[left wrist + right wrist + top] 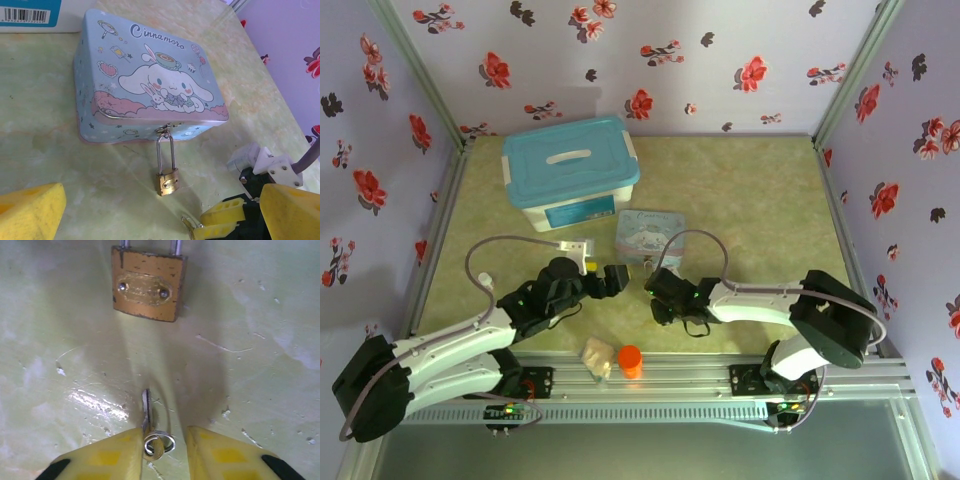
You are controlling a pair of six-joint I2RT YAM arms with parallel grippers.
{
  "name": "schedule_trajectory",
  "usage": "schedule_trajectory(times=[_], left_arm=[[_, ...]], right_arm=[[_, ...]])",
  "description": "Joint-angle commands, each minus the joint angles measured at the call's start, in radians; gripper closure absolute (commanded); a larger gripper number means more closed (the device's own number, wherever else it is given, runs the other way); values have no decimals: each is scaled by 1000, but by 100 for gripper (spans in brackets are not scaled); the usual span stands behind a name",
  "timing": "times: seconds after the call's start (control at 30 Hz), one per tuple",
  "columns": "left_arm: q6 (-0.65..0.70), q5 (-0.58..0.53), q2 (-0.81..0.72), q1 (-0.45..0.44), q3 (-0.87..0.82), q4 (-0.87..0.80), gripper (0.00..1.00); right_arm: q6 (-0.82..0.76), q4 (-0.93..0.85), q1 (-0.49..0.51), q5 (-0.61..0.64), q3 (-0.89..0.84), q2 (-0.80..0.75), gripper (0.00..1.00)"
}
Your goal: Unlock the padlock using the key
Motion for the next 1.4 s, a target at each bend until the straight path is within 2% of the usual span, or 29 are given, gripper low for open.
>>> schedule_trajectory(times=[0.0, 0.17, 0.33, 0.5, 0.8, 1.1, 1.37], left_arm=[[-17, -33, -24, -2, -13, -1, 0], [-32, -62, -53, -3, -23, -34, 0], [-46, -82, -85, 1, -49, -21, 0], [-44, -80, -93, 3, -50, -18, 0], [-50, -42, -53, 3, -44, 55, 0], [-271, 33, 56, -4, 29, 113, 3], [-547, -36, 59, -57, 3, 232, 12]], right_arm=[[39, -2, 26, -31, -8, 51, 76], [169, 165, 31, -108, -134, 28, 82], [152, 120, 29, -65, -135, 5, 92], [155, 186, -11, -88, -162, -54, 100], [183, 271, -91, -134, -181, -181, 100], [243, 307, -101, -96, -147, -299, 100], [278, 436, -94, 22, -166, -442, 100]])
